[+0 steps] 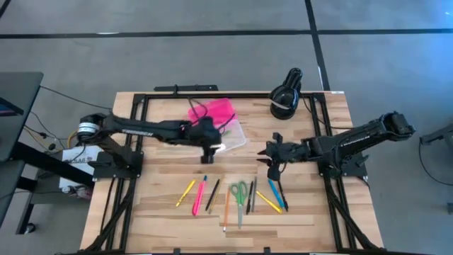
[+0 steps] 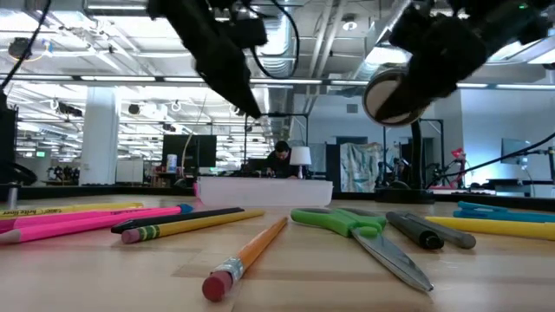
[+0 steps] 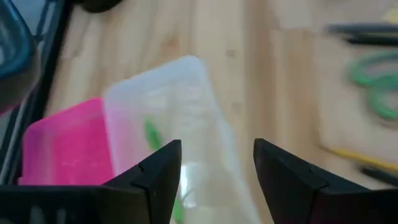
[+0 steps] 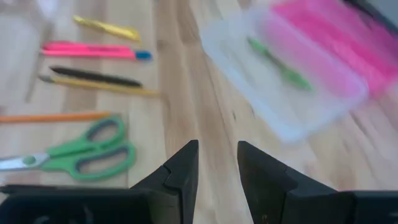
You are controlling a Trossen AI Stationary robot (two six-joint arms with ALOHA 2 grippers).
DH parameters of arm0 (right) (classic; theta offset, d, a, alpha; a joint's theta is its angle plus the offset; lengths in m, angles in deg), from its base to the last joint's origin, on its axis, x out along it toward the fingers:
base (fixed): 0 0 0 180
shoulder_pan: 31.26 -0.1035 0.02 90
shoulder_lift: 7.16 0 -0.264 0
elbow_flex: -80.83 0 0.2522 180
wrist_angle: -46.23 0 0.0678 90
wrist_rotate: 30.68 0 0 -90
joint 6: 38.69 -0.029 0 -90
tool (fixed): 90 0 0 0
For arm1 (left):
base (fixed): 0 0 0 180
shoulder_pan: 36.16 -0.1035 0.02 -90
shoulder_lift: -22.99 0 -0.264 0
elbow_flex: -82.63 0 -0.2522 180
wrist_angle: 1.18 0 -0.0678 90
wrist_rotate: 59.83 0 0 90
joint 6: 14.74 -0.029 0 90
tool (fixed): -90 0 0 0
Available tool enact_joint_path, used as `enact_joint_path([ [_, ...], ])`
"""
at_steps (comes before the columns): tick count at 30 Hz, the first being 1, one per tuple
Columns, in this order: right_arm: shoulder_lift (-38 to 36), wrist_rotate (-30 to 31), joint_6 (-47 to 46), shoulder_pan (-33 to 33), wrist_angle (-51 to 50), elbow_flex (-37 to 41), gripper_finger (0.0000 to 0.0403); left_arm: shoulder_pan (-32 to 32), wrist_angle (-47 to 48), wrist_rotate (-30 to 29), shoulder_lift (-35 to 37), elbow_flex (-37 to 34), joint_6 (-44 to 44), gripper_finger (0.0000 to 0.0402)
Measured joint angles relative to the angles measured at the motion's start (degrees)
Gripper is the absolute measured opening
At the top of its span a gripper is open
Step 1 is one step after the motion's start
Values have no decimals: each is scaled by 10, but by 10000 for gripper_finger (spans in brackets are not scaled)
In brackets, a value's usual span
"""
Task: Pick & place school supplies into a supply box
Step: Put the right black pen into the pink supply box
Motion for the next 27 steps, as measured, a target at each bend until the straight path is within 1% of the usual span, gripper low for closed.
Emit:
enact_joint_path([
  [3, 0, 31, -73, -31, -44, 0, 107, 34, -13, -24, 39, -35, 8, 197],
  [7, 0, 46, -175, -75, -89, 0, 107, 73, -67, -67, 87, -103, 29, 197],
  [11, 0, 65, -265, -130, -112, 0, 107, 106, -178, -97, 126, -188, 32, 197],
  [14, 0, 82, -328, -171, -127, 0, 107, 125, -269, -104, 143, -247, 30, 197],
  [17, 0, 95, -405, -208, -156, 0, 107, 140, -329, -105, 155, -289, 27, 197],
  [21, 0, 106, -521, -253, -204, 0, 105, 165, -365, -130, 160, -326, 30, 197],
  [24, 13, 107, -588, -283, -216, 0, 98, 177, -369, -159, 160, -329, 18, 197],
  [27, 39, 104, -637, -304, -216, 0, 89, 184, -370, -166, 160, -329, 11, 197],
])
